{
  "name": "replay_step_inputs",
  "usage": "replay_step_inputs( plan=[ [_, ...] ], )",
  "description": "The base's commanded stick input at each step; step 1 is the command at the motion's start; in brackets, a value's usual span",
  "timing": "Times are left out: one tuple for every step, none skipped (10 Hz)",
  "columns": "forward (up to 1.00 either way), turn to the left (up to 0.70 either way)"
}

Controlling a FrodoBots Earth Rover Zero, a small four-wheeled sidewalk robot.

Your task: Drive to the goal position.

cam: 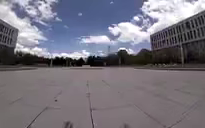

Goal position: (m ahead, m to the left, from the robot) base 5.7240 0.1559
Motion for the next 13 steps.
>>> replay_step_inputs(
  plan=[
    [0.70,0.02],
    [0.70,0.00],
    [0.70,0.00],
    [0.70,0.00],
    [0.70,0.00],
    [0.70,0.00],
    [0.70,0.00],
    [0.70,0.00],
    [0.70,0.00],
    [0.70,0.00],
    [0.70,0.00],
    [0.70,0.00],
    [0.70,0.00]
  ],
)
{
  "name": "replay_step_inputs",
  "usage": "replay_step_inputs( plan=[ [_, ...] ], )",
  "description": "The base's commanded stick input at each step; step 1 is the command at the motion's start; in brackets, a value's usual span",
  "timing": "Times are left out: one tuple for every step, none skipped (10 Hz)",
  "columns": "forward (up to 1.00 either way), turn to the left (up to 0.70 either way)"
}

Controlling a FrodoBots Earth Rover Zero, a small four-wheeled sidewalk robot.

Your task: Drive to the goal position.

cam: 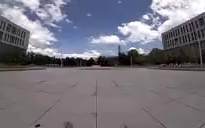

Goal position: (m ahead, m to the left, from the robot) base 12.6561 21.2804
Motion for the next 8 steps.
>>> replay_step_inputs(
  plan=[
    [0.70,0.00],
    [0.70,0.00],
    [0.70,0.00],
    [0.70,0.00],
    [0.70,0.00],
    [0.70,0.00],
    [0.70,0.00],
    [0.70,0.00]
  ],
)
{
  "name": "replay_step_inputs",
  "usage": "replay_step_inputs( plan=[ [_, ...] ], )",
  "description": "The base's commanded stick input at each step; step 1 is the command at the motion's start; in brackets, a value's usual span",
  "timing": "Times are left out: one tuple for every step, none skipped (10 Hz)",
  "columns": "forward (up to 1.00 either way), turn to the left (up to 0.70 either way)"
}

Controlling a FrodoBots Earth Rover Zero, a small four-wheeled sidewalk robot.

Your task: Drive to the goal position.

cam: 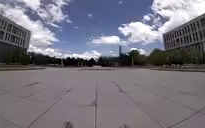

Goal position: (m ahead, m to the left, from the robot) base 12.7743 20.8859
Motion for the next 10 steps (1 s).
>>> replay_step_inputs(
  plan=[
    [0.70,0.00],
    [0.70,0.00],
    [0.70,0.00],
    [0.70,0.00],
    [0.70,0.00],
    [0.70,0.00],
    [0.70,0.00],
    [0.70,0.00],
    [0.70,0.00],
    [0.70,0.00]
  ],
)
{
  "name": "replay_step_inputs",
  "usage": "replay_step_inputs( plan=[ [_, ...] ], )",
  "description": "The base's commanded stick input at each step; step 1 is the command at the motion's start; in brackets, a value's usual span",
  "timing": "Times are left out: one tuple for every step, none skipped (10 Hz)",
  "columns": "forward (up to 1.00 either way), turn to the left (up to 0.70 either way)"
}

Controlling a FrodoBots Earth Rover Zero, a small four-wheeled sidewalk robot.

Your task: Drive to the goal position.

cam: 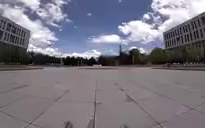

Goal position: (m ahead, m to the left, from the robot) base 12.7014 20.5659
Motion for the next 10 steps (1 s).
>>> replay_step_inputs(
  plan=[
    [0.70,0.00],
    [0.70,0.00],
    [0.70,0.00],
    [0.70,0.00],
    [0.70,0.00],
    [0.70,0.00],
    [0.70,0.00],
    [0.70,0.00],
    [0.70,0.00],
    [0.70,0.00]
  ],
)
